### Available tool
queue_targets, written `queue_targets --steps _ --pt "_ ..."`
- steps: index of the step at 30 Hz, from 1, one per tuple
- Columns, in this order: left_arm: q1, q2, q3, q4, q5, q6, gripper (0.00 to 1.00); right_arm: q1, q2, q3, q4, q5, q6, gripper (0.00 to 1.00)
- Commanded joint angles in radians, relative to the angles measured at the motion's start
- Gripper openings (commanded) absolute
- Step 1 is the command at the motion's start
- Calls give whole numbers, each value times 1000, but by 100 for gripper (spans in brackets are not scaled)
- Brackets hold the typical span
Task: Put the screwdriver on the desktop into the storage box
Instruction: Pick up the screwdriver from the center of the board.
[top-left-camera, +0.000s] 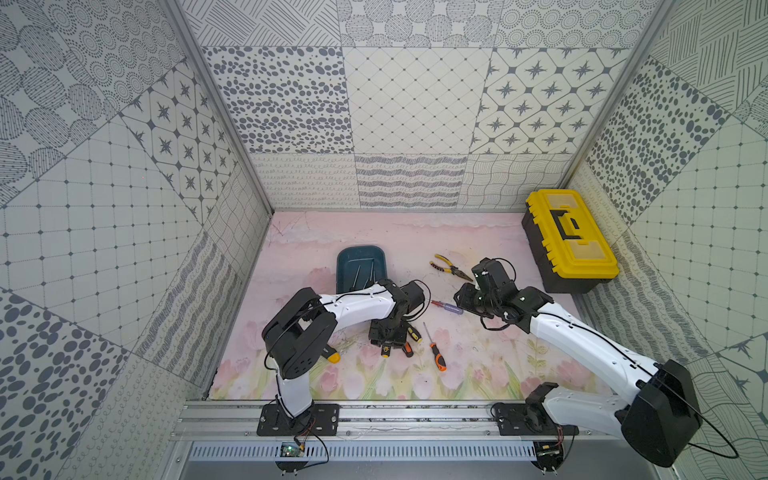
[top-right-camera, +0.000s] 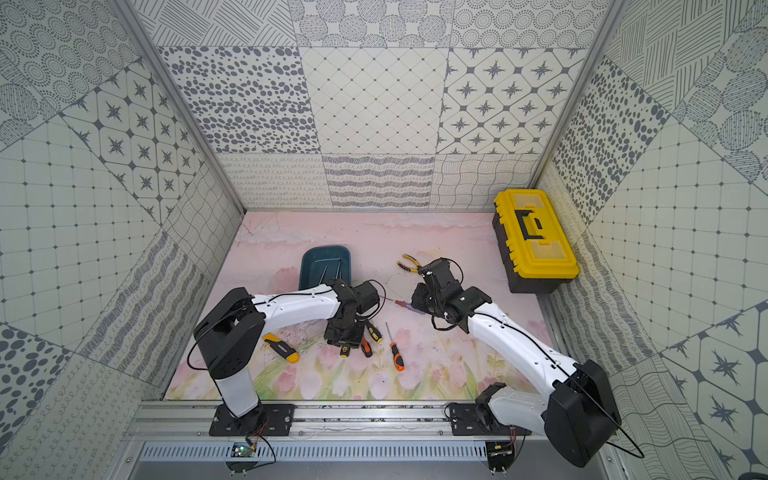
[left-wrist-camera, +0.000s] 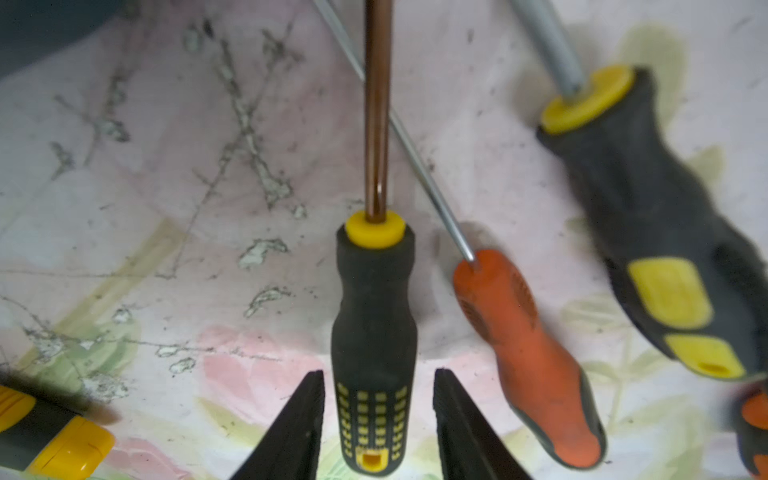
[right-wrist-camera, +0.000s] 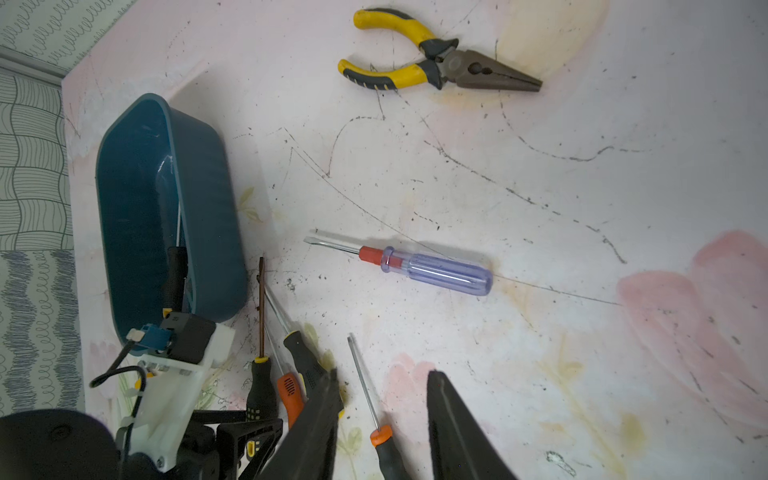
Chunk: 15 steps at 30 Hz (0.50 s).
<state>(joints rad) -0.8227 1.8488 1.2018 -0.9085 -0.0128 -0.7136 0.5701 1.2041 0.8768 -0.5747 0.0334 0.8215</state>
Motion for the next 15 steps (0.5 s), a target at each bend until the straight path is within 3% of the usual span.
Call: queue_targets --steps 1,9,15 --pt "-6 36 19 -46 -39 19 40 -24 -7 -1 38 -32 -35 39" --pt "-15 44 24 -42 -51 -12 21 -58 3 6 42 -66 -63 37" --pt "-42 -43 37 -99 -88 -71 15 -72 15 5 54 -82 -71 37"
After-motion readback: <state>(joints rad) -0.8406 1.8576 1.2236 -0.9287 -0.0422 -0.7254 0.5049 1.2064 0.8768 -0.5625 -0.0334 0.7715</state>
